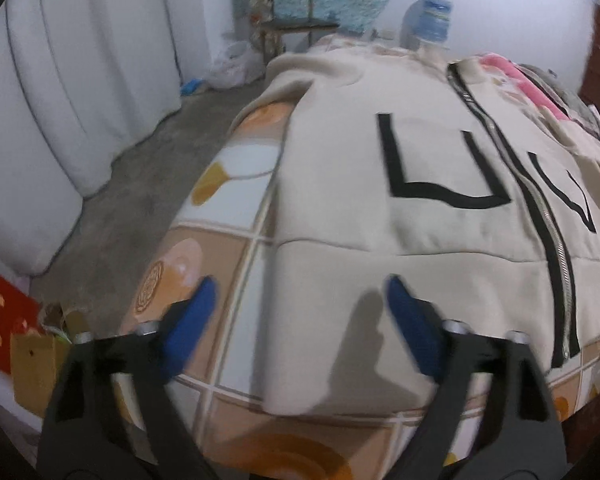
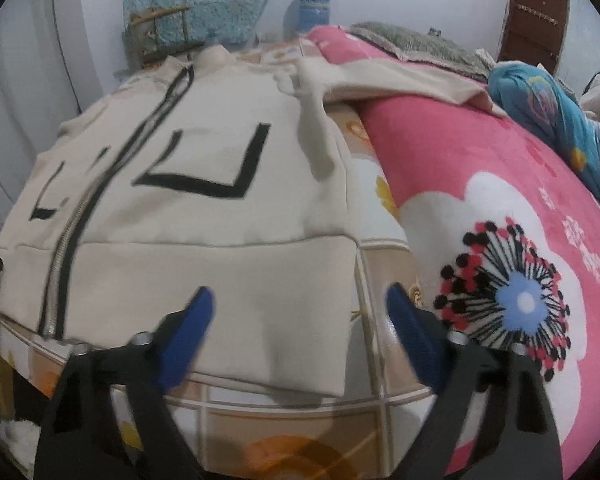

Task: Fold large clothes
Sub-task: 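Lower both tools to the jacket hem and close on it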

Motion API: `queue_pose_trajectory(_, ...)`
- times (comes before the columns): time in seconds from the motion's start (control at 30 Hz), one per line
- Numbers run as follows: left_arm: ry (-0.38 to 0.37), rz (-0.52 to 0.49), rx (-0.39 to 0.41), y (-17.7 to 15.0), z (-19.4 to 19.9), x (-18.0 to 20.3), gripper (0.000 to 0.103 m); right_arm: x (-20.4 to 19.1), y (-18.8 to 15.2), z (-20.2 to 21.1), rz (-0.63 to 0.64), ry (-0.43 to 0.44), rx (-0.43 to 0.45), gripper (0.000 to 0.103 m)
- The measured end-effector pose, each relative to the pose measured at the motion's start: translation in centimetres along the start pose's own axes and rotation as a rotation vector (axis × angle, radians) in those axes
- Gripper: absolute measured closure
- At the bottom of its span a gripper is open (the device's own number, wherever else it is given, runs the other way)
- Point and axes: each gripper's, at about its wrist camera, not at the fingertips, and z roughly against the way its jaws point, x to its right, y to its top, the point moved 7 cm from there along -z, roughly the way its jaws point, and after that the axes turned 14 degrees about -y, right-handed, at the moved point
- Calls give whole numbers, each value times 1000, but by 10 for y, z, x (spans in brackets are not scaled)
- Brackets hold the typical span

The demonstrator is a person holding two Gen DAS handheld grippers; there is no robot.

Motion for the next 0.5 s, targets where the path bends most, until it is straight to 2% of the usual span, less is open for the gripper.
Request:
queue_pose_trajectory(0.07,-21,28,3,-1,-3,-5,32,-2,-2,-9,2,-3,-24,36)
queue_pose_trajectory(0.13,-21,16,17,1,-4,-6,38,-1,-1,-14,3,-25,-21,40)
queue_pose_trajectory(0.17,-22,8,22,2,-5,-5,40,-1,0,-15,4,-35,-14,46)
queue_pose_trajectory(0.2,-29,2,28,4,-6,-3,45,-1,2,-16,7,-43,-3,52)
queue_pose_trajectory(0.33,-56,-21,42,11,-12,7,64,-4,12,-26,6,-42,18,67)
queue_pose_trajectory(0.37,-47,-31,46,11,-11,9,67,-5,14,-28,12,-47,20,73)
queue_pose_trajectory(0.4,-25,-60,49,12,-11,13,74,-6,16,-27,16,-52,23,81)
queue_pose_trajectory(0.5,25,-133,59,15,-2,18,93,-6,20,-17,46,-61,42,96)
